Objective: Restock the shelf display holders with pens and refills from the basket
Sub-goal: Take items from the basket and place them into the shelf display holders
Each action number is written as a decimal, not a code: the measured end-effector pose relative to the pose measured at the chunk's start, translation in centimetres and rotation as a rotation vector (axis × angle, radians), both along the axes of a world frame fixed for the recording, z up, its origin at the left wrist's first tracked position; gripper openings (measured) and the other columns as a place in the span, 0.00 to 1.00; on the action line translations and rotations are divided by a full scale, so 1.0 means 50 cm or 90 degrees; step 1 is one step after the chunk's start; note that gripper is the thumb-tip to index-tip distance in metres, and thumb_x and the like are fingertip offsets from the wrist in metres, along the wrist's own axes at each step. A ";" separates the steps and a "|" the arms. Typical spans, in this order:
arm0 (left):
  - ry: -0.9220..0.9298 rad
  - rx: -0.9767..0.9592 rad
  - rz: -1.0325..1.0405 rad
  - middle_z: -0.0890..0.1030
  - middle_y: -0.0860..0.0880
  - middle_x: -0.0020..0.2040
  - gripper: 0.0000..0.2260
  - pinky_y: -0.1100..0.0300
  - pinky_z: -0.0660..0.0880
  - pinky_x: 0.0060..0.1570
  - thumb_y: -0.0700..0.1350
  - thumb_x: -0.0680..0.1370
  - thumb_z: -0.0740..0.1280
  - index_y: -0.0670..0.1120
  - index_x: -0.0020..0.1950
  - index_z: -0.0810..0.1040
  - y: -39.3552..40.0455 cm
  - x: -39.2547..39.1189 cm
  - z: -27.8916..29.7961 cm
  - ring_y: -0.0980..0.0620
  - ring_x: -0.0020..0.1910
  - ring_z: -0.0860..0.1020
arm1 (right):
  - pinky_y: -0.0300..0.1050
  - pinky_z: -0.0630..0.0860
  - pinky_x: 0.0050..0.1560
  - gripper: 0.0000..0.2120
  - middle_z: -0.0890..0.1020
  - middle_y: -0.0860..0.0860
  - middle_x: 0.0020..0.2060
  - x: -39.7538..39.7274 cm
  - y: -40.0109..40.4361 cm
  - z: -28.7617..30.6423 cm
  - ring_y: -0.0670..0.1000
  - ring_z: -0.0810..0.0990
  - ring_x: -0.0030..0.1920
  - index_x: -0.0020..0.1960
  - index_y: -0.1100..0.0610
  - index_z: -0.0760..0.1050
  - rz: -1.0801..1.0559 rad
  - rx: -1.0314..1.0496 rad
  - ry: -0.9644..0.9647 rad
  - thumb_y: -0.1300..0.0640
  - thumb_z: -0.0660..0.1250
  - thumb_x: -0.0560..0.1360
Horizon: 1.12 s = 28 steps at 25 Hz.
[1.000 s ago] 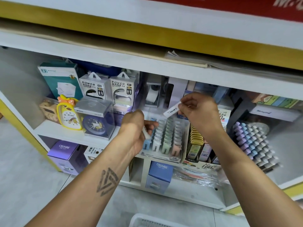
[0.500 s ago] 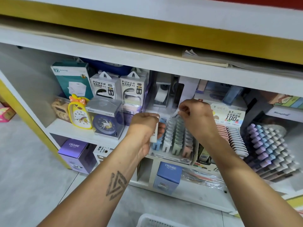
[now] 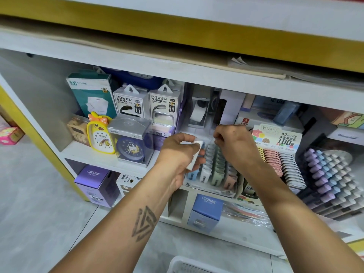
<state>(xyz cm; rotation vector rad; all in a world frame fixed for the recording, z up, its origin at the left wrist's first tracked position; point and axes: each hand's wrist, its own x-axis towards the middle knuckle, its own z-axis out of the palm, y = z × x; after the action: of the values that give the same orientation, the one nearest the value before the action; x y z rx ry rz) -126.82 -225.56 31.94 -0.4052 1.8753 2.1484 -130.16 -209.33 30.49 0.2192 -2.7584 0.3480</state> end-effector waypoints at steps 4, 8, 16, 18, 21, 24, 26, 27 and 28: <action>-0.023 0.012 0.004 0.84 0.43 0.38 0.08 0.58 0.79 0.35 0.35 0.80 0.64 0.47 0.54 0.76 -0.001 0.002 0.003 0.49 0.32 0.81 | 0.46 0.77 0.41 0.02 0.82 0.55 0.39 0.001 0.002 0.002 0.55 0.80 0.39 0.47 0.57 0.80 -0.004 0.005 0.001 0.63 0.69 0.77; -0.034 0.005 0.015 0.83 0.42 0.37 0.12 0.57 0.79 0.37 0.30 0.79 0.61 0.46 0.50 0.74 0.002 0.003 0.006 0.48 0.32 0.81 | 0.48 0.79 0.44 0.02 0.83 0.55 0.39 0.002 0.000 0.005 0.55 0.80 0.41 0.47 0.58 0.80 0.017 -0.020 -0.017 0.63 0.69 0.77; -0.027 0.003 0.002 0.82 0.41 0.37 0.13 0.55 0.81 0.41 0.25 0.77 0.58 0.41 0.45 0.76 0.007 0.006 0.009 0.48 0.33 0.81 | 0.47 0.79 0.49 0.10 0.83 0.54 0.44 0.000 0.002 0.006 0.56 0.82 0.47 0.45 0.59 0.81 0.018 0.071 -0.056 0.71 0.65 0.75; -0.027 0.004 0.001 0.82 0.40 0.38 0.13 0.56 0.81 0.41 0.25 0.76 0.58 0.39 0.48 0.77 0.008 0.007 0.008 0.48 0.33 0.81 | 0.48 0.79 0.49 0.10 0.83 0.54 0.44 0.000 0.001 0.007 0.56 0.82 0.47 0.47 0.58 0.81 0.015 0.064 -0.052 0.70 0.65 0.75; -0.027 0.001 -0.003 0.83 0.39 0.40 0.14 0.55 0.81 0.43 0.25 0.76 0.59 0.37 0.56 0.77 0.010 0.008 0.008 0.47 0.35 0.82 | 0.45 0.76 0.46 0.08 0.82 0.53 0.44 0.002 0.000 0.009 0.55 0.81 0.46 0.47 0.57 0.80 0.022 0.037 -0.051 0.67 0.65 0.77; -0.032 0.005 -0.006 0.83 0.38 0.42 0.15 0.55 0.81 0.43 0.25 0.76 0.58 0.37 0.58 0.75 0.011 0.008 0.010 0.46 0.37 0.82 | 0.45 0.76 0.48 0.04 0.83 0.54 0.47 0.005 -0.004 0.012 0.55 0.81 0.48 0.52 0.56 0.80 0.032 0.011 -0.062 0.60 0.67 0.79; -0.032 0.008 -0.007 0.83 0.38 0.42 0.16 0.56 0.81 0.42 0.25 0.76 0.58 0.37 0.59 0.75 0.010 0.007 0.011 0.46 0.37 0.82 | 0.45 0.77 0.48 0.03 0.82 0.54 0.46 0.004 -0.005 0.012 0.55 0.81 0.48 0.51 0.56 0.79 0.023 0.019 -0.060 0.61 0.67 0.79; -0.031 0.010 -0.008 0.83 0.38 0.42 0.16 0.56 0.80 0.42 0.25 0.76 0.58 0.37 0.59 0.75 0.010 0.008 0.011 0.46 0.37 0.81 | 0.46 0.77 0.48 0.04 0.82 0.54 0.45 0.003 -0.005 0.013 0.55 0.81 0.47 0.50 0.56 0.79 0.021 0.024 -0.056 0.62 0.67 0.79; -0.029 0.010 -0.008 0.83 0.38 0.42 0.16 0.56 0.80 0.41 0.25 0.76 0.58 0.36 0.59 0.75 0.009 0.008 0.012 0.46 0.36 0.81 | 0.47 0.78 0.49 0.05 0.82 0.54 0.45 0.003 -0.006 0.013 0.55 0.81 0.48 0.50 0.56 0.80 0.026 0.031 -0.057 0.63 0.67 0.78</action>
<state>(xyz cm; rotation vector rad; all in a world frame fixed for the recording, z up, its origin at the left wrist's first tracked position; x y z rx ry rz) -126.42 -225.11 32.53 -0.4347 1.8302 2.1256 -129.99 -209.62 31.15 0.2791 -2.8556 0.3092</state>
